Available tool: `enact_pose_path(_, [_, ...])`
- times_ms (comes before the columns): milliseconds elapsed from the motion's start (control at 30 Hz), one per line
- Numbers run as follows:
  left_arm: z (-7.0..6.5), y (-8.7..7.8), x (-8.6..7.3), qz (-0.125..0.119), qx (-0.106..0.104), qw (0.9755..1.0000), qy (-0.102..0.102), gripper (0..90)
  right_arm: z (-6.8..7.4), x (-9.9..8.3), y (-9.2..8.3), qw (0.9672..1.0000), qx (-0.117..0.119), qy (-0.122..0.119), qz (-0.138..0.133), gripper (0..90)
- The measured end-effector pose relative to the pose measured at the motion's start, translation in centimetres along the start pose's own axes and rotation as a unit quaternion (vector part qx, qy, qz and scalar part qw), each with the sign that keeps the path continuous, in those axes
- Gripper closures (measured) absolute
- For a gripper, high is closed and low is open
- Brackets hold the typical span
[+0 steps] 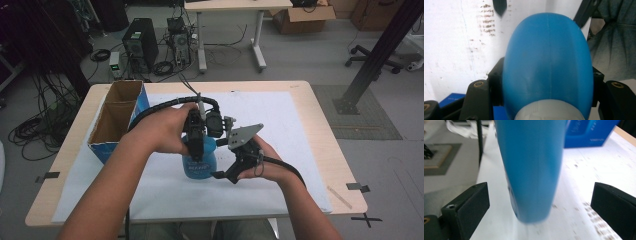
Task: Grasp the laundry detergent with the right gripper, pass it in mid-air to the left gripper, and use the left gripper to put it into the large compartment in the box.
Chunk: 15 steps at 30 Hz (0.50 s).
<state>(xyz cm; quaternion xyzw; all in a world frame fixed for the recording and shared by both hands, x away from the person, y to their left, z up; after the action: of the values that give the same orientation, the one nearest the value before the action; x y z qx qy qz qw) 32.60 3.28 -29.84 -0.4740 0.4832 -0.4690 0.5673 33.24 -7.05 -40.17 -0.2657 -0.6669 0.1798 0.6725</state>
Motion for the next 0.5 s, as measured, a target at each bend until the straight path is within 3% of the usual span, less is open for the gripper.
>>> enact_pose_path(200, [1.0,-0.9,-0.2,0.005,-0.019,0.9983,-0.055,38.7,-1.1,-1.3,-2.6,0.9991,-0.028,0.003,0.032,2.3])
enact_pose_path(233, [1.2,-1.0,-0.3,0.006,-0.023,0.9977,-0.064,38.7,-1.3,-1.5,-3.0,0.9987,-0.033,0.005,0.038,2.3])
enact_pose_path(267, [1.7,-1.3,-0.5,0.008,-0.028,0.9959,-0.086,38.6,-1.7,-2.1,-3.9,0.9978,-0.044,0.008,0.049,2.3])
enact_pose_path(300, [1.7,-1.3,-0.5,0.008,-0.028,0.9959,-0.086,38.7,-1.7,-2.1,-3.9,0.9978,-0.044,0.008,0.049,2.3])
enact_pose_path(400, [2.6,-1.6,-1.1,0.017,-0.039,0.9887,-0.144,38.7,-2.2,-2.9,-5.3,0.9963,-0.056,0.013,0.063,2.4])
enact_pose_path(500, [3.6,-2.0,-1.7,0.022,-0.047,0.9779,-0.202,38.7,-2.9,-3.7,-6.8,0.9943,-0.074,0.024,0.073,2.3])
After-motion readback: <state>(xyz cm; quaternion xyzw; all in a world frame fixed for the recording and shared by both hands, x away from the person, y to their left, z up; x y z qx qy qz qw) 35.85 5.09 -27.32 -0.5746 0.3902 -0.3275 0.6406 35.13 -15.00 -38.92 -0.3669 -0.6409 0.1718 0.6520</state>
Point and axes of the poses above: each handheld gripper's, and its own axes: y roughly forward along the jaws, x roughly out of its top, z roughly to its left, the point moved 5 cm from there along y, roughly forward along the jaws, and after that the axes turned 4 degrees about z, right-handed, at the moved point
